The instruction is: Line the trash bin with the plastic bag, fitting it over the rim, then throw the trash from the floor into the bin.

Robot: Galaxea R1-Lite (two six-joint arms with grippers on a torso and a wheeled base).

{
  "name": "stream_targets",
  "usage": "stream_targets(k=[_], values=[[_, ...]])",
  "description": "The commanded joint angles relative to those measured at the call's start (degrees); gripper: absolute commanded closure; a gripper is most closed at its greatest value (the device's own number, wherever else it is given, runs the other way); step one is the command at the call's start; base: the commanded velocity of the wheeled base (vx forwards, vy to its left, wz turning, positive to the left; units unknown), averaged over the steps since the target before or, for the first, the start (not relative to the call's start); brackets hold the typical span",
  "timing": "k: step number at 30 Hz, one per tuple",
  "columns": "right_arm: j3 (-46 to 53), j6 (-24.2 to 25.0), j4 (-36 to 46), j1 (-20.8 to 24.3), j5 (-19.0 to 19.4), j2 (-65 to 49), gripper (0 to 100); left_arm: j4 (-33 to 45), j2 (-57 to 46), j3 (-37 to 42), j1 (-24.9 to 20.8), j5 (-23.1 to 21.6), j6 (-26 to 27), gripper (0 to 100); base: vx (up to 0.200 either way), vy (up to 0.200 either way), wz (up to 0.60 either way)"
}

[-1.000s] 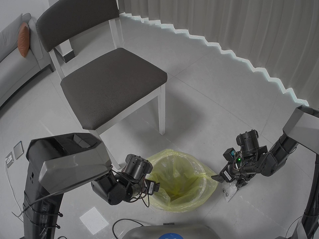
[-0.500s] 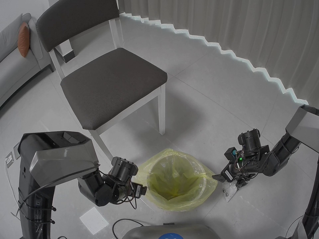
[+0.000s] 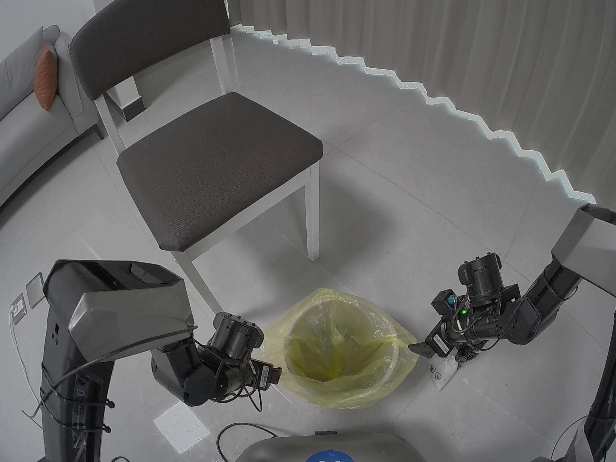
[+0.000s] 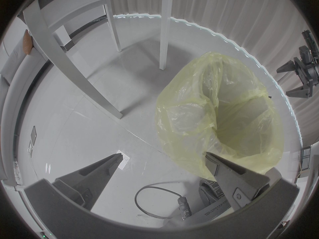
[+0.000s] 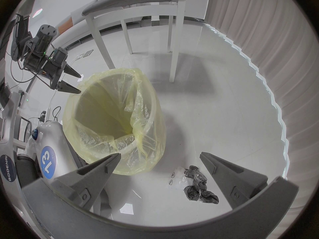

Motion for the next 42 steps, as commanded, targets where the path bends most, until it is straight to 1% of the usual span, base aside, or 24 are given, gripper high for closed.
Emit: stream_targets(k=[1,5,9,14,19,23,26,31,34,38,42], values=[[0.04,-0.03,0.12,0.07,0.01,-0.52,0,-0.40,2.43,-1.07,-0.24,0.01,0.03,0,0.000,0.000,0.00],[-0.05,-0.03,0.12,0.16,0.01,-0.34,0,-0.31,3.05,-2.22,-0.24,-0.08,0.03,0,0.000,0.000,0.00],[-0.13,-0.12,0.21,0.16,0.28,0.01,0,1.01,3.31,-4.33,-0.24,-1.48,0.29,0,0.000,0.000,0.00],[0.04,-0.30,0.12,0.60,0.45,1.33,0,4.61,3.40,-6.17,-0.15,-2.45,2.05,0,0.000,0.000,0.00],[-0.49,-0.12,0.03,3.41,0.19,2.47,0,4.08,3.40,-6.00,-0.06,-2.45,1.52,0,0.000,0.000,0.00],[-2.51,-0.12,0.21,4.20,-0.34,4.23,0,3.91,3.40,-5.56,-0.06,-2.45,1.35,0,0.000,0.000,0.00],[-2.95,-0.30,0.56,3.58,-0.34,4.49,0,3.20,3.31,-5.12,-0.06,-2.36,1.17,0,0.000,0.000,0.00],[-2.68,-1.00,0.65,0.68,-0.25,4.76,0,1.71,3.40,-4.59,0.02,-2.45,1.26,0,0.000,0.000,0.00],[-3.21,-1.70,0.56,-0.28,-0.34,6.34,0,1.53,3.31,-4.50,-0.06,-2.45,1.17,0,0.000,0.000,0.00],[-5.50,-1.88,0.74,-0.46,-0.34,8.89,0,1.53,3.05,-4.33,-0.06,-2.45,1.17,0,0.000,0.000,0.00],[-9.80,-1.97,1.35,-0.37,-0.78,12.84,0,1.45,1.73,-3.53,-0.06,-2.54,1.08,0,0.000,0.000,0.00]])
